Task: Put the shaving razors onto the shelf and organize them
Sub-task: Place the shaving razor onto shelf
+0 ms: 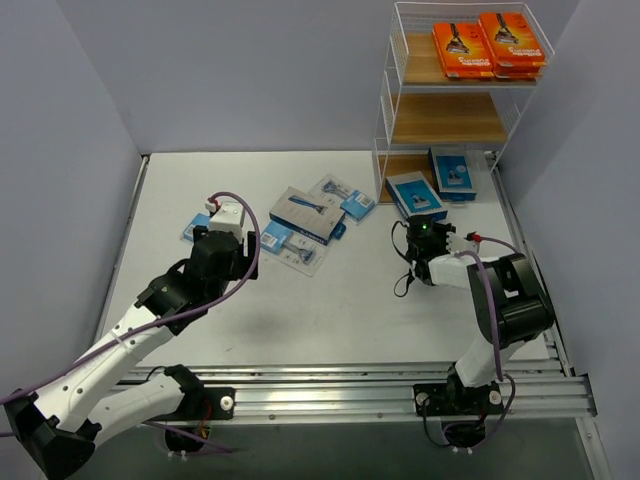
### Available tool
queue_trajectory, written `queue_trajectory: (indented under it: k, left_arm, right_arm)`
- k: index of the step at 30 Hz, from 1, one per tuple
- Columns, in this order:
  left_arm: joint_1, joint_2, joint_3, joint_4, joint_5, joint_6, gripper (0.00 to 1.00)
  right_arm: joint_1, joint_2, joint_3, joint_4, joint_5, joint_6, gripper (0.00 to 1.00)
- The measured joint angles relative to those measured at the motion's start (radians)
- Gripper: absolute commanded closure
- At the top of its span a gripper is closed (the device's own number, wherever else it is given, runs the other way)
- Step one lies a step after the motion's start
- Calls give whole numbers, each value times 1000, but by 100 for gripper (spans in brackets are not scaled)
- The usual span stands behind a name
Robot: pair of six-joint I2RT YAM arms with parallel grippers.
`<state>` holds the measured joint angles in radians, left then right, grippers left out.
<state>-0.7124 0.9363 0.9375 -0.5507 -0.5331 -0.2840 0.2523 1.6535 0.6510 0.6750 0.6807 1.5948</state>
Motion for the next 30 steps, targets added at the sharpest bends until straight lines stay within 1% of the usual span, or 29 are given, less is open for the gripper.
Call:
queue_trajectory:
  k: [7, 10, 13, 14, 16, 21, 26, 30]
  left_arm:
    - [0, 9, 0, 1, -3, 0, 19]
    - [0, 16, 0, 1, -5, 0, 19]
    - [0, 19, 0, 1, -5, 1, 19]
    - [0, 20, 0, 1, -6, 1, 19]
    - [0, 20, 0, 1, -8, 1, 19]
    - [0, 19, 0, 1, -12, 2, 19]
    - [0, 10, 0, 1, -12, 2, 19]
    - [0, 2, 0, 0, -12, 3, 19]
  right_arm:
    - [22, 103, 92, -21, 31, 56, 100]
    - [24, 146, 122, -8, 30, 48, 100]
    - [23, 188, 137, 43, 11, 18, 77]
    - [23, 197, 137, 68, 0, 5, 64]
    - [19, 210, 137, 112, -35, -27, 58]
    - [2, 213, 137, 210, -143, -108, 51]
    - [-44, 184, 124, 219, -270, -177, 39]
    - [-108, 124, 108, 208, -375, -226, 35]
